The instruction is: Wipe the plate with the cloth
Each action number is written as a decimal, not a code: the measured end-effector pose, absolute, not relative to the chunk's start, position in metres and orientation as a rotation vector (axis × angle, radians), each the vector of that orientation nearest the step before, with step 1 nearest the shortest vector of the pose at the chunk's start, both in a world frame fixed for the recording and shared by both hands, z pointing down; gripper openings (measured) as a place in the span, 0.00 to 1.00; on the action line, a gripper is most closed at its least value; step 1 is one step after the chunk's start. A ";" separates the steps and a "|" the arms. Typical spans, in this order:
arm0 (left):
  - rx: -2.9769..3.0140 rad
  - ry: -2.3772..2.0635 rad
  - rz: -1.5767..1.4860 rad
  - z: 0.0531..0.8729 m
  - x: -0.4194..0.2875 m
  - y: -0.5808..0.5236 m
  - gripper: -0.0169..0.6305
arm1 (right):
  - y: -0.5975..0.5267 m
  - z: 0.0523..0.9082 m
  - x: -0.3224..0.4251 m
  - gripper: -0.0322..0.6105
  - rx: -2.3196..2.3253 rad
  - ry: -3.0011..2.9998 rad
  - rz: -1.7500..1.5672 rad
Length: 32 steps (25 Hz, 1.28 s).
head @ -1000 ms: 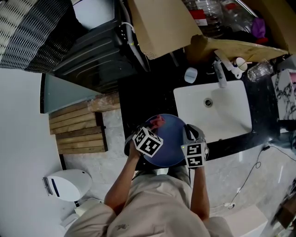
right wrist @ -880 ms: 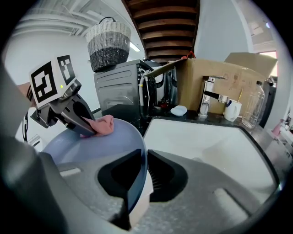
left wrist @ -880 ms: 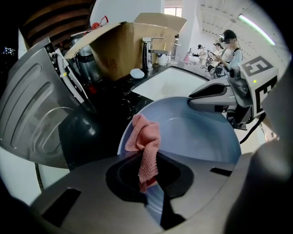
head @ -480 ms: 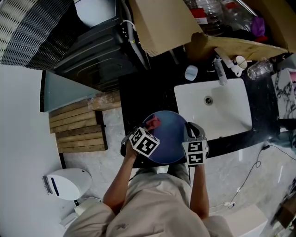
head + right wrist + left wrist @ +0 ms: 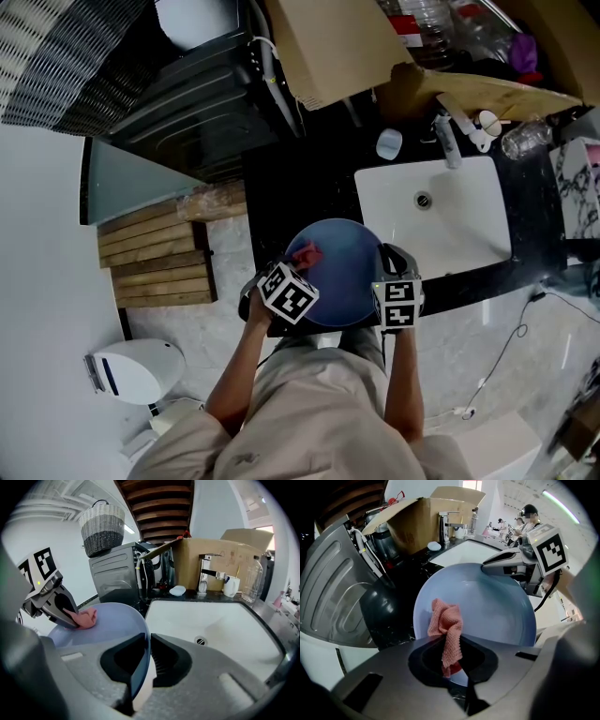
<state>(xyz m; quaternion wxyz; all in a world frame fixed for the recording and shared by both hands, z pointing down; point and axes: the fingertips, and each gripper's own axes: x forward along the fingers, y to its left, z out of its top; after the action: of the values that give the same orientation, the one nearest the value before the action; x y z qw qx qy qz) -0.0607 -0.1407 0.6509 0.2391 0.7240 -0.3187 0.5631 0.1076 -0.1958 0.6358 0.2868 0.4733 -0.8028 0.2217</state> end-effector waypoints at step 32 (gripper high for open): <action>2.101 -0.413 1.590 0.649 -0.025 -0.064 0.08 | -0.193 0.636 0.111 0.11 1.357 -2.131 0.679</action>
<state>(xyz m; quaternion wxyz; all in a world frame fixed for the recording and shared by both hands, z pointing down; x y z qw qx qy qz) -0.0252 -0.0639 0.6494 0.2353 0.7656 -0.1506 0.5795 0.1113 -0.1928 0.6357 0.2599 0.5009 -0.7866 0.2506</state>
